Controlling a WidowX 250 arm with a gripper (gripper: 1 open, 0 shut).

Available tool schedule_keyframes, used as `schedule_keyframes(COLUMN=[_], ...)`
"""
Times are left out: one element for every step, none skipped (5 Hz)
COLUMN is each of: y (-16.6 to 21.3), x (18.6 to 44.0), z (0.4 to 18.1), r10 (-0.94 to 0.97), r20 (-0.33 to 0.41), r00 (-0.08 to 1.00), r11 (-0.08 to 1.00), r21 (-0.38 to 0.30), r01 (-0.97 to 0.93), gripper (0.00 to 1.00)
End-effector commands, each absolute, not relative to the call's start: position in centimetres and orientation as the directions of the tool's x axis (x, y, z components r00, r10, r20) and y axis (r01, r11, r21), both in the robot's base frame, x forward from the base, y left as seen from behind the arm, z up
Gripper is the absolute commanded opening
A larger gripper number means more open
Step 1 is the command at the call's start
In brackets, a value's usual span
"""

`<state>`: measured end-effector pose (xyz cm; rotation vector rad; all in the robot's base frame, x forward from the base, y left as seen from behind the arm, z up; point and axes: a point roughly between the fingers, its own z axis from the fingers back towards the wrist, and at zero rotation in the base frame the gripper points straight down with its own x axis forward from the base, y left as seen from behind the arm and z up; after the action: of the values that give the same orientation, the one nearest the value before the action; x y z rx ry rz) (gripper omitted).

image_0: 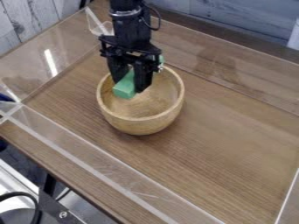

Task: Put the green block in the brown bowl

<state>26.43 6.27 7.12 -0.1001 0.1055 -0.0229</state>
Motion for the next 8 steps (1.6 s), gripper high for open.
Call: schedule_keyframes(y=[6.3, 6.2, 6.2, 6.2, 5.9, 5.6, 5.4, 5.2], x=[26.9, 26.8, 26.7, 26.6, 26.6, 26.7, 26.8, 26.8], z=[7.8, 7.4, 7.1, 6.8, 6.5, 6.3, 6.2, 6.8], r10=[-0.037, -0.041, -0.044, -0.047, -0.054, -0.061, -0.064, -0.064], r20=[-0.072, -0.079, -0.085, -0.092, -0.099, -0.104, -0.109, -0.108], r00=[0.997, 0.996, 0.995, 0.995, 0.994, 0.993, 0.992, 0.992], r11=[0.996, 0.996, 0.996, 0.996, 0.995, 0.995, 0.995, 0.995], r21=[-0.087, -0.086, -0.085, -0.085, -0.086, -0.086, -0.087, -0.088], r01=[0.031, 0.034, 0.037, 0.039, 0.046, 0.052, 0.055, 0.055], gripper=[0.0, 0.0, 0.0, 0.0, 0.0, 0.0, 0.0, 1.0])
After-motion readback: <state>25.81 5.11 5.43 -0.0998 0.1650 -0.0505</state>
